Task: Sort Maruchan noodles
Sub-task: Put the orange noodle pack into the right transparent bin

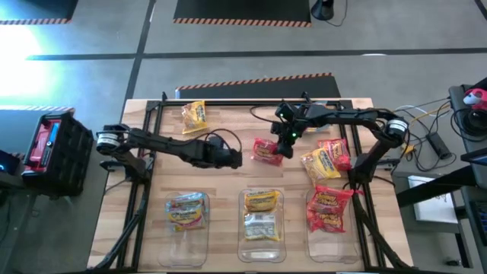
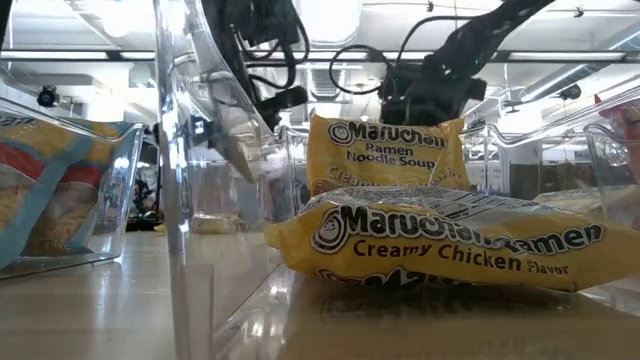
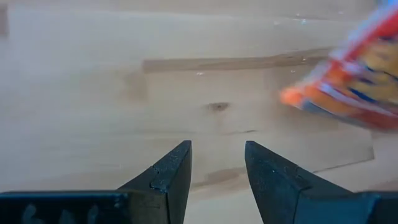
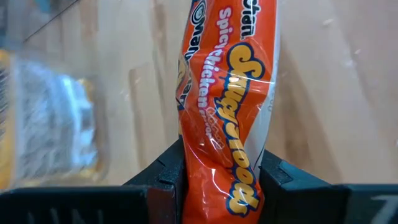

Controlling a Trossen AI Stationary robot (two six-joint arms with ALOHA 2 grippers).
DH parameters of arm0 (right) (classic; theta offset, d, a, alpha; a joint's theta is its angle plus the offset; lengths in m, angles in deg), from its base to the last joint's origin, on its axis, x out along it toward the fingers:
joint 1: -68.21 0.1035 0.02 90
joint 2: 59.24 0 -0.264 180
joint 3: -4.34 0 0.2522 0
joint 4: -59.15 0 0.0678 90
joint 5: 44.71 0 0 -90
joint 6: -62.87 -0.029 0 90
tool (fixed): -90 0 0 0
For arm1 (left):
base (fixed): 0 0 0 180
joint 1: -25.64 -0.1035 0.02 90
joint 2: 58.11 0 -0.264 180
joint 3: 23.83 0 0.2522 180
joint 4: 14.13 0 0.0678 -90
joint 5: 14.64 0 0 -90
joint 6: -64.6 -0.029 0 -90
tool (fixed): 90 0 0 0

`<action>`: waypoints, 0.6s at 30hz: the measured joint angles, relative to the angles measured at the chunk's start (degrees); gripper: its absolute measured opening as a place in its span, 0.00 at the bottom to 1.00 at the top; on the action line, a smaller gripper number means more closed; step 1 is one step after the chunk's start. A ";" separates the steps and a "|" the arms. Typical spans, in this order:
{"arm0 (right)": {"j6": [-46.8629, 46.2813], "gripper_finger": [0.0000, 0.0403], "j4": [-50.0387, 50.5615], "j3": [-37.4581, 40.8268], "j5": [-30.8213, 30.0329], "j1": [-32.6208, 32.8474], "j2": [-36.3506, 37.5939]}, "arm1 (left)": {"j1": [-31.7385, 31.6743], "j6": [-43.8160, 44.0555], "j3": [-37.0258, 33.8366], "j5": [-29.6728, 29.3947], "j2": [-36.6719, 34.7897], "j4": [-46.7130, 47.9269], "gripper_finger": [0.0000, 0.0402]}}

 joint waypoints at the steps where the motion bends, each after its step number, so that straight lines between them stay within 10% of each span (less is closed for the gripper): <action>1: 0.51 0.25 1.43 0.00 0.78 0.00 0.65 | 0.35 1.31 -0.40 -0.24 0.01 -0.20 0.33; 18: -14.34 0.25 9.91 0.19 0.93 4.43 23.46 | 0.76 -8.68 -3.89 -0.99 0.00 -1.65 0.33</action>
